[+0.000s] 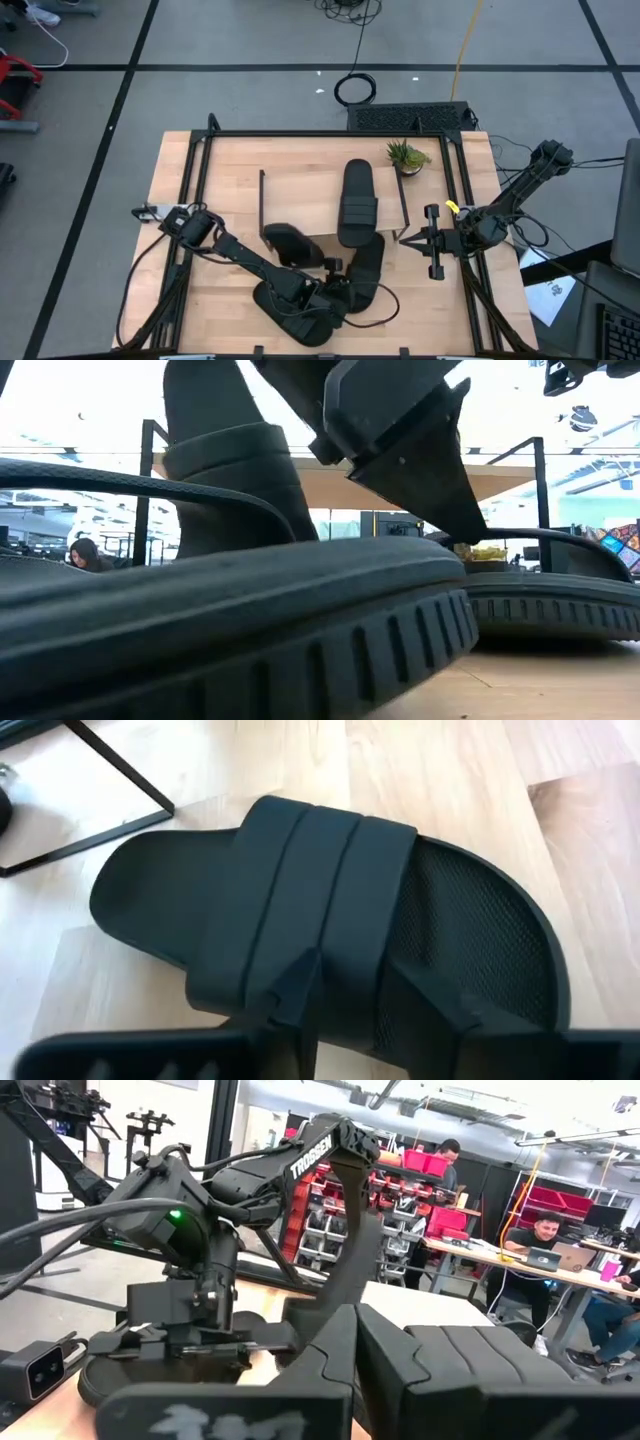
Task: Pick and place slides into the shelf
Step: Move the black slide under the shelf, then put the black slide on the shelf
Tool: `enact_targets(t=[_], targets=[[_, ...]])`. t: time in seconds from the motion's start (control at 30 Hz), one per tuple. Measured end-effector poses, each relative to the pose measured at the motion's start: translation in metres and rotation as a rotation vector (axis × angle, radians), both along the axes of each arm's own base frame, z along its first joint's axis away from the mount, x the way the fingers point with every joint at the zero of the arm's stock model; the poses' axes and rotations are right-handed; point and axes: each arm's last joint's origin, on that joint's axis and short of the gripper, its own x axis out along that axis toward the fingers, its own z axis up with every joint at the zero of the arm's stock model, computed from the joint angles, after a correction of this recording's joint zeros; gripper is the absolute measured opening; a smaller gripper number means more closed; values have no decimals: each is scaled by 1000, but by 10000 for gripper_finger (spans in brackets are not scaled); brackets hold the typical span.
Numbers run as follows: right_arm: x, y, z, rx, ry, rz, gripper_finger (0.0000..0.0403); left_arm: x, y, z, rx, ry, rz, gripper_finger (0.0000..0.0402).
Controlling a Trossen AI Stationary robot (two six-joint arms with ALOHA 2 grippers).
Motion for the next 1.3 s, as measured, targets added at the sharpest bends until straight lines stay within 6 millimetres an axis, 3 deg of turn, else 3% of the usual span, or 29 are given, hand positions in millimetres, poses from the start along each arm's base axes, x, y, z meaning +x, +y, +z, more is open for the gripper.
enact_targets(t=[0.3,0.53,0.67,0.83,0.97,1.13,1.3], targets=[[0,0,0,3,0,0,0,-1,-3,0,50,12,-51,178],[0,0,0,2,0,0,0,-2,-3,1,74,15,-69,199],[0,0,0,2,0,0,0,-4,-13,5,145,12,-160,207],[0,0,0,2,0,0,0,-5,-31,25,190,-31,-240,221],[0,0,0,3,1,0,0,-9,-42,51,277,-28,-191,236],[0,0,-1,1,7,1,0,-34,-54,84,327,67,-79,256],[0,0,-3,5,25,2,0,-64,-51,97,283,194,98,280]])
